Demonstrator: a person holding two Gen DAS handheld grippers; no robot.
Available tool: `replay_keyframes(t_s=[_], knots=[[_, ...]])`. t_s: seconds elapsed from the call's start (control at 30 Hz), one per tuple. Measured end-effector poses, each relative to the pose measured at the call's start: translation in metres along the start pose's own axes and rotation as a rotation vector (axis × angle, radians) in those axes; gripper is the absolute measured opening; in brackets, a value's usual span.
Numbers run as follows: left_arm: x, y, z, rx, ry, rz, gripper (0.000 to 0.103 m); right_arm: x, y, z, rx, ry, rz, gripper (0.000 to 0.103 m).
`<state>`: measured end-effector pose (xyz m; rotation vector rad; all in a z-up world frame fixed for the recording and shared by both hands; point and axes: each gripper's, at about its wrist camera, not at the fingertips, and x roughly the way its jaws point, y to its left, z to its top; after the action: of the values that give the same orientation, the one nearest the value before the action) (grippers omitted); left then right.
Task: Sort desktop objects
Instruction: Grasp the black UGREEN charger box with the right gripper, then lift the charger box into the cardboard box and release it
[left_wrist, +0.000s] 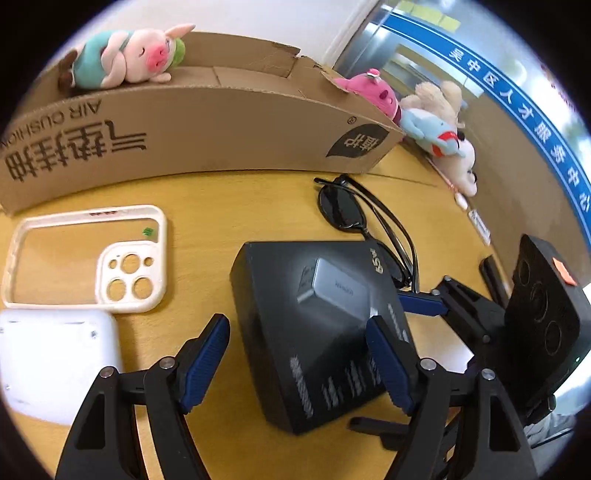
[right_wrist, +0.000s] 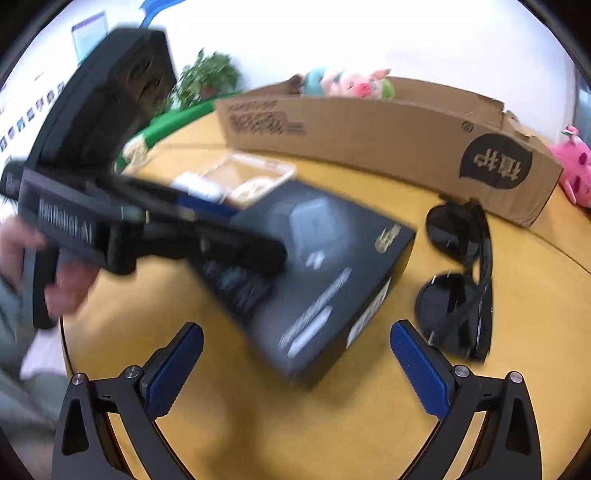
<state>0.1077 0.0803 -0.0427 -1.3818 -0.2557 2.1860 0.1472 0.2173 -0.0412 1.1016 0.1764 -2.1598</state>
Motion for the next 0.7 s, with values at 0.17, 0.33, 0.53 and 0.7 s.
replay_keyframes(t_s=[0.17, 0.33, 0.53, 0.7], knots=[[-0.003, 0.001, -0.003, -0.055, 0.014, 0.001, 0.075, 0.010, 0.006, 0.008, -0.086, 0.056, 0.045, 0.097], [-0.001, -0.001, -0.010, -0.081, -0.009, -0.017, 0.075, 0.012, 0.000, 0.006, -0.089, 0.108, 0.057, 0.092], [-0.010, -0.005, -0.017, -0.058, -0.074, 0.003, 0.069, 0.013, 0.006, 0.005, -0.090, 0.094, 0.007, 0.091], [-0.045, -0.005, -0.005, -0.003, -0.167, -0.023, 0.069, 0.000, 0.018, 0.015, -0.055, 0.002, -0.020, 0.091]])
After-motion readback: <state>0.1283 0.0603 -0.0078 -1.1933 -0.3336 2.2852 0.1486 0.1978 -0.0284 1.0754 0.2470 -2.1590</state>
